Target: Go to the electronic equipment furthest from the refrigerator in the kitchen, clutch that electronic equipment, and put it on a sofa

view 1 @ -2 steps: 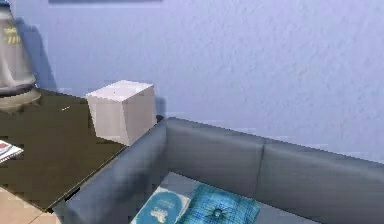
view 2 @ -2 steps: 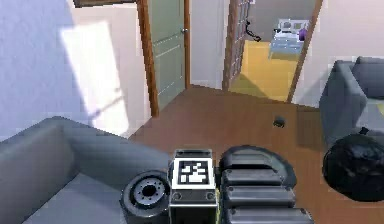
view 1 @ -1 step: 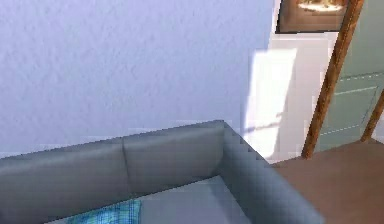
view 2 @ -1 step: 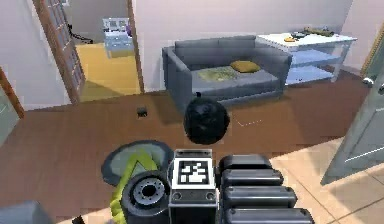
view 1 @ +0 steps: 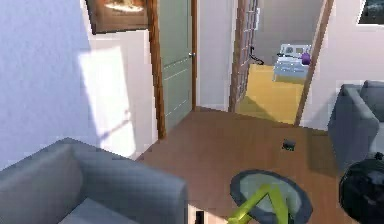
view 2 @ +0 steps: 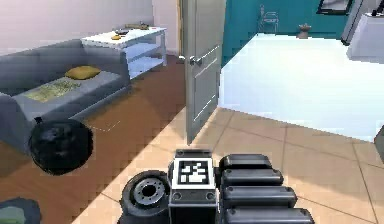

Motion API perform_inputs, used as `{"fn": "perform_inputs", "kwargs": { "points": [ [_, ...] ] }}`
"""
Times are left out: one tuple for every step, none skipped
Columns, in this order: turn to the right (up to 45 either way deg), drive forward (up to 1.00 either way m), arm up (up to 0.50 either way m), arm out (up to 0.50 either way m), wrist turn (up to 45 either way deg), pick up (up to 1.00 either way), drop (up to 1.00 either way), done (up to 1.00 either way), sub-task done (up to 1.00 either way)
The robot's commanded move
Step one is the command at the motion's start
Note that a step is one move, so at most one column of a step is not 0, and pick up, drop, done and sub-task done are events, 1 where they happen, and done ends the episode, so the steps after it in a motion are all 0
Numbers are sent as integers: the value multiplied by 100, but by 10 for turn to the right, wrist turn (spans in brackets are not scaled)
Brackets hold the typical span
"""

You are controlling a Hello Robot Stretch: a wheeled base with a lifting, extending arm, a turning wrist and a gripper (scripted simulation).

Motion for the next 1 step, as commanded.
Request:
{"fn": "perform_inputs", "kwargs": {
  "points": [
    [450,0,0,0,0,0,0,0,0]
  ]
}}
